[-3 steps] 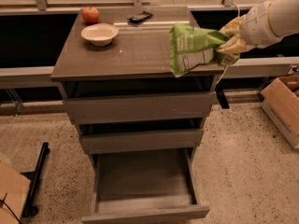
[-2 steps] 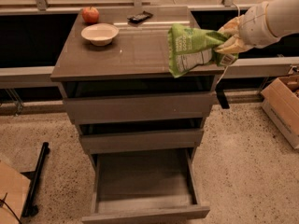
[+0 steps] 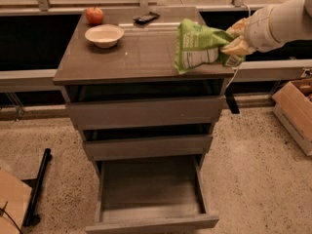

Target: Pick green rice chip bag from bottom drawer and place on counter

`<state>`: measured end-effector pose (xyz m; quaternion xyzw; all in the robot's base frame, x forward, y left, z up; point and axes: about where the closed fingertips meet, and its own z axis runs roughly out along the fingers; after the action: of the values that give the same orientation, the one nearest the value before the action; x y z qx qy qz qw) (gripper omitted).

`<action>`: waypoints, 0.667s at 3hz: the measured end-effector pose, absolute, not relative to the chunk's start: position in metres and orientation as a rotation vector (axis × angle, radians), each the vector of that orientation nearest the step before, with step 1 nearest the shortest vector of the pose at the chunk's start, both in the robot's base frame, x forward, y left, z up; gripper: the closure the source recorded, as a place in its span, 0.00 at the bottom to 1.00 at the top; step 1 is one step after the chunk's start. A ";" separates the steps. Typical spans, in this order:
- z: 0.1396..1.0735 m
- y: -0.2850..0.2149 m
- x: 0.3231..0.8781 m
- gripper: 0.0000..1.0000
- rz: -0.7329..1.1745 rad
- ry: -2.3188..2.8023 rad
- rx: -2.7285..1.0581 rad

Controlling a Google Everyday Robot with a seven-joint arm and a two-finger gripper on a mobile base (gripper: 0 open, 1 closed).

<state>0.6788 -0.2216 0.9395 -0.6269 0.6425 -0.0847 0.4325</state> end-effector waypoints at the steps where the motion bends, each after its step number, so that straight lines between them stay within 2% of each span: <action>1: 0.947 -0.208 0.716 1.00 -0.250 1.571 -1.419; 2: 0.948 -0.187 0.751 1.00 -0.224 1.524 -1.316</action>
Offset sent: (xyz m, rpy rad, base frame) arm 0.1119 0.0524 0.0141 0.2904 -0.2295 -0.1106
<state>0.7505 -0.1871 0.9478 -0.5512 0.6383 -0.0937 0.5291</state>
